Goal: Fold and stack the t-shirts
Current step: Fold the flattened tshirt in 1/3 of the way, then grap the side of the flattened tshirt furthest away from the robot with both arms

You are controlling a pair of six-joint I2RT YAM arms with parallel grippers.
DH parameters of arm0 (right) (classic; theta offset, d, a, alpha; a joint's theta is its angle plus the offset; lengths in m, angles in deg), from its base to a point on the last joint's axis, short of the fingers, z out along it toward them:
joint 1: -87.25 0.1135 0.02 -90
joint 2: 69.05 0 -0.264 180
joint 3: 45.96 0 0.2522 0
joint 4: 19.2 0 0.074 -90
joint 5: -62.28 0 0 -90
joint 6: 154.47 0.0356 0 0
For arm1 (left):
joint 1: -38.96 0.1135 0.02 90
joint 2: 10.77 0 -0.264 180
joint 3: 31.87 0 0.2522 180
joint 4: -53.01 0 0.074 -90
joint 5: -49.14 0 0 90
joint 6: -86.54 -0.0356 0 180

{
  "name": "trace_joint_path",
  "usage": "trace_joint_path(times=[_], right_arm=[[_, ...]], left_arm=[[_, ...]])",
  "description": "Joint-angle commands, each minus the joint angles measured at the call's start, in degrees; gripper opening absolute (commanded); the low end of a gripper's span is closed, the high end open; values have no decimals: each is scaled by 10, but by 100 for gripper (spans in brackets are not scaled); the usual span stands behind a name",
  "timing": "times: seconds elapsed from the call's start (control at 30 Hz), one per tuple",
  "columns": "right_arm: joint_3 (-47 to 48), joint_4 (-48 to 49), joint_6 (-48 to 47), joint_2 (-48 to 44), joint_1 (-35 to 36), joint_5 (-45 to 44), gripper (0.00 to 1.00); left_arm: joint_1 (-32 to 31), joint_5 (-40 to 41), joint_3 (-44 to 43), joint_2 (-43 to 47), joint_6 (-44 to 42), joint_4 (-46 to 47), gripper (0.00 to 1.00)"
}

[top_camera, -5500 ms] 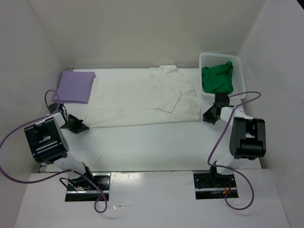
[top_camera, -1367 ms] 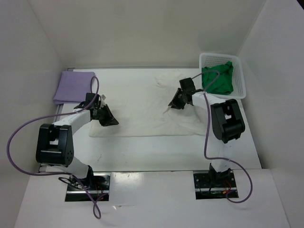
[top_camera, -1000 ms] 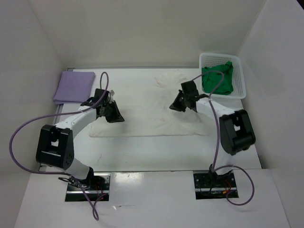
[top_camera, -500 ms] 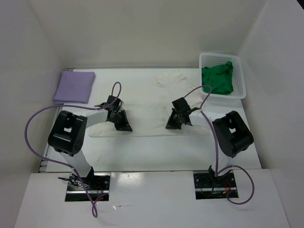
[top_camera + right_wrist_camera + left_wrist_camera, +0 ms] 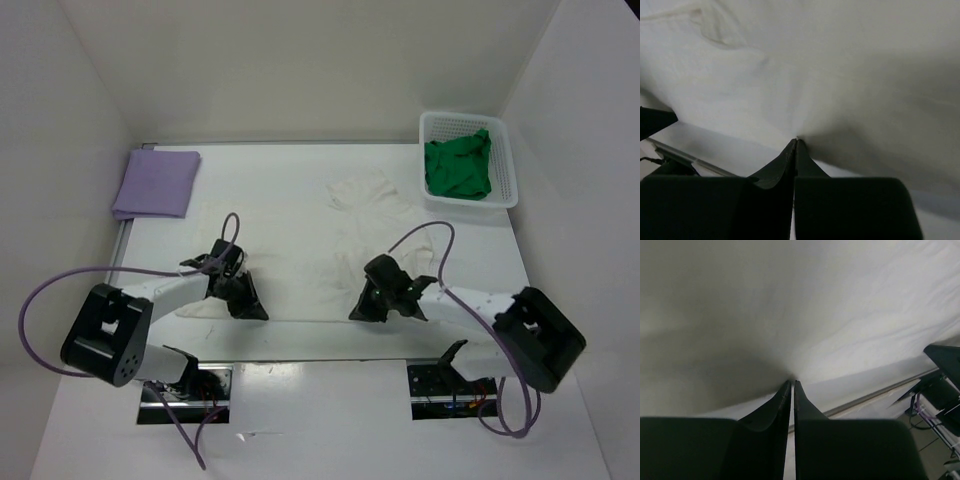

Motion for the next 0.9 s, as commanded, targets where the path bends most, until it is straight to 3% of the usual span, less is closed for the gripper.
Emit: trace_joint_path(times=[0.0,0.17,0.33,0.47,0.5,0.63,0.73,0.77,0.87], right_arm=[[-31,-88,44,-80,9,8,0],[50,-131,0,-129,-38,2,8],[181,-115,-90,-59,-103,22,12],[268,-89,-164,21,-141,31,2],[280,-83,-174,52,-148,31,1],[341,-70,-208,119,-168,60,0],[362,-70,-224,150,-176,67,0],[367,-64,-224,150,-181,73,1],[373,-64,-237,172,-181,79,2]], left_arm=[[-15,-4,17,41,26,-67,11],[-8,10,-60,76,17,-116,14],[58,88,-262,27,-38,-108,27],[148,164,-401,-115,-80,-30,28],[160,178,-424,-146,-86,-18,19],[194,251,-591,-328,-116,-53,12],[216,283,-668,-395,-121,-73,20],[228,290,-678,-406,-121,-73,29],[254,295,-721,-451,-121,-80,39]])
